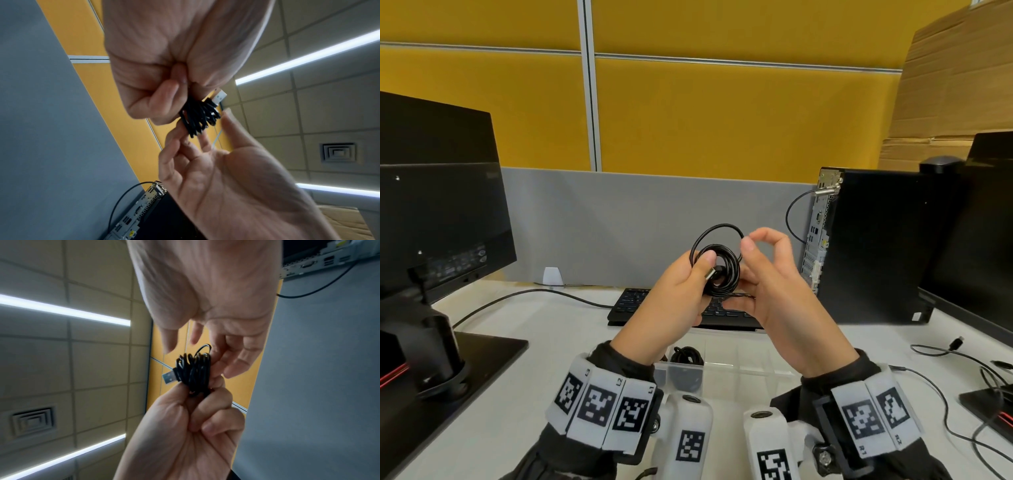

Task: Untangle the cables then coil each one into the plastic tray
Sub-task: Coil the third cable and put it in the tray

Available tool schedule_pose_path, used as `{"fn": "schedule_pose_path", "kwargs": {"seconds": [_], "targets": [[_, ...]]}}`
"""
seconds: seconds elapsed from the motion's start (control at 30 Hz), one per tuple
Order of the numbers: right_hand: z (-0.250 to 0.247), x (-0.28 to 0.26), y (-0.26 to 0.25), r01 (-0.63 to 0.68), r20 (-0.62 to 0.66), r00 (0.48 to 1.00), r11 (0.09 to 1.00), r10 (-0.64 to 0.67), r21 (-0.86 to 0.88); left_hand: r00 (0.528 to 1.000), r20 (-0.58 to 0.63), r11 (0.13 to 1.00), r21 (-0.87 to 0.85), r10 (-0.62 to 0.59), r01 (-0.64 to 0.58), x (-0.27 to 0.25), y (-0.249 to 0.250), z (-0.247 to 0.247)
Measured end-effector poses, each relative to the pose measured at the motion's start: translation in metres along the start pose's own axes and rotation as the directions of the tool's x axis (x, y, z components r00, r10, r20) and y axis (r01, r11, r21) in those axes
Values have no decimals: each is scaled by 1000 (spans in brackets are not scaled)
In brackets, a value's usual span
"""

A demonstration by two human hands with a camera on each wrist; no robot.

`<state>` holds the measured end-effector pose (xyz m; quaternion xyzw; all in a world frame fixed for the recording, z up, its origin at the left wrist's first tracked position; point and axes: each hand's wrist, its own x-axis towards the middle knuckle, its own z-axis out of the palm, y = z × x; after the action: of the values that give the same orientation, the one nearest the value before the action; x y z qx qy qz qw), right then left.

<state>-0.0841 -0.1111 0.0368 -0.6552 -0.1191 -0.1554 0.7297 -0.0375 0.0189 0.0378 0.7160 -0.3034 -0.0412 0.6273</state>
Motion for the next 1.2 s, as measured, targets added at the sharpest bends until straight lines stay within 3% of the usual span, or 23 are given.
{"fn": "schedule_pose_path", "kwargs": {"seconds": [0.13, 0.33, 0.5, 0.63, 0.77, 0.83, 0.87, 0.93, 1.0, 1.03, 1.1, 1.2], "targets": [[1, -6, -3, 56, 117, 993, 978, -33, -201, 999, -30, 999, 41, 14, -13, 1, -2, 0], [9, -7, -3, 231, 89, 973, 929, -214, -290, 1000, -19, 997, -74, 16, -17, 0, 2, 0], [11, -4, 1, 269, -3, 955, 871, -297, -411, 999, -7, 987, -151, 52, -52, 1, 2, -5], [4, -2, -6, 362, -118, 853, 738, -509, -570, 999, -31, 998, -65, 22, -24, 5, -7, -8], [-8, -11, -27, 527, -141, 690, 627, -710, -574, 992, -120, 1000, 14, 28, -26, 7, -8, -19], [-16, -16, -37, 532, -156, 663, 608, -732, -590, 982, -168, 994, 80, 87, -75, 7, -6, -25], [-19, -18, -40, 504, -150, 689, 618, -709, -604, 974, -192, 989, 109, 121, -101, 7, -6, -28], [-28, -20, -45, 390, -74, 813, 633, -578, -669, 958, -242, 984, 120, 156, -130, 8, -6, -32], [-31, -23, -45, 256, 46, 937, 592, -346, -764, 949, -273, 986, 98, 158, -136, 8, -7, -33], [-30, -23, -43, 213, 96, 968, 554, -233, -805, 947, -277, 985, 101, 162, -139, 8, -7, -32], [-22, -22, -35, 203, 169, 979, 473, -113, -857, 947, -260, 978, 142, 187, -154, 7, -8, -26], [-7, -18, -27, 275, 227, 961, 434, -160, -858, 943, -230, 956, 222, 243, -192, 6, -10, -16]]}}
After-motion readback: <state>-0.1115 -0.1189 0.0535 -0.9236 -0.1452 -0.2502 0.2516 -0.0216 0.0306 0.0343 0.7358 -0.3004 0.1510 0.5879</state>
